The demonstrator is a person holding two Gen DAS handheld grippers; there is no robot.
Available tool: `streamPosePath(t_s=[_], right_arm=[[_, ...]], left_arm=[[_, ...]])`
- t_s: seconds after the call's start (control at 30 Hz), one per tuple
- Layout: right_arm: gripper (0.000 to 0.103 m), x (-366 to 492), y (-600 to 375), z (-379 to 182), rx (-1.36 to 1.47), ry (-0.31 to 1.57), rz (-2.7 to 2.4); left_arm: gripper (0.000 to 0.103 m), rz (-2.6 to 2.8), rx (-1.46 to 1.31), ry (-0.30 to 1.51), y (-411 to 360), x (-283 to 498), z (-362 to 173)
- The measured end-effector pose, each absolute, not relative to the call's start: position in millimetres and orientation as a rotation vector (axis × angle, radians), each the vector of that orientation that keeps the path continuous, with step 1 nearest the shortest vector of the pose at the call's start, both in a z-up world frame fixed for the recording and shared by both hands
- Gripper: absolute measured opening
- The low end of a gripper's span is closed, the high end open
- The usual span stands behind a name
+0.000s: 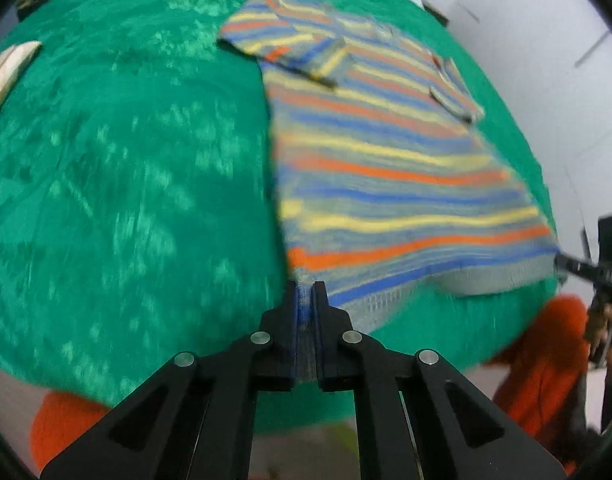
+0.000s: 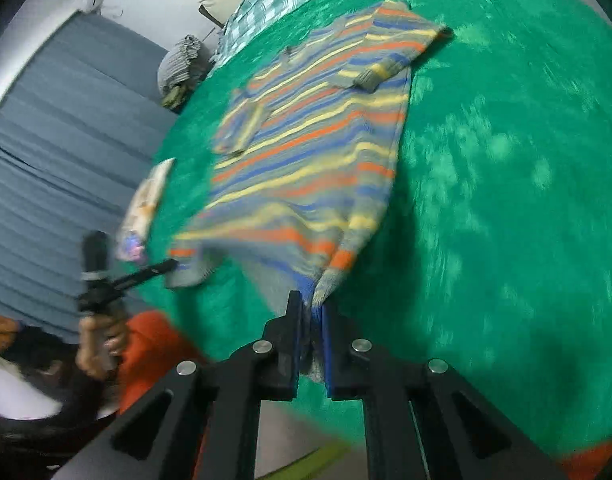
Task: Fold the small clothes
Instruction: 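Pinch the grey ribbed hem of the striped sweater with both grippers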
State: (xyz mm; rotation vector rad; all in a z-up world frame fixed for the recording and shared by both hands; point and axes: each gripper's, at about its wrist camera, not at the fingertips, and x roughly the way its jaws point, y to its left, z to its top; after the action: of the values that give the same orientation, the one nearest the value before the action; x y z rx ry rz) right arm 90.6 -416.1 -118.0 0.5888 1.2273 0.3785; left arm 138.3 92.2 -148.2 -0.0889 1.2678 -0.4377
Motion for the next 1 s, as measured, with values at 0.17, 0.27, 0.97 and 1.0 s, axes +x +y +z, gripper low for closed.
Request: streamPosePath(t_s=[0.17, 0.27, 0.97, 1.0], right_arm=[[0.009, 86, -418, -155, 0.585, 1.324, 0.297], [0.017, 88, -419, -180, 0.553, 1.34, 0.214], [0.06, 64, -453, -193, 1.032, 1.192, 0.247], [0.06, 64, -454, -194, 1.047, 1.189, 0.246]], left_arm=[[0.005, -0.376, -0.046, 1.338, 88, 141, -184], [0.01, -0.359, -0.12, 1.324, 96, 139, -187], [0.016, -0.352, -0.137, 1.287, 76, 133, -189], [0.013, -0.352, -0.142, 1.286, 76, 132, -188]])
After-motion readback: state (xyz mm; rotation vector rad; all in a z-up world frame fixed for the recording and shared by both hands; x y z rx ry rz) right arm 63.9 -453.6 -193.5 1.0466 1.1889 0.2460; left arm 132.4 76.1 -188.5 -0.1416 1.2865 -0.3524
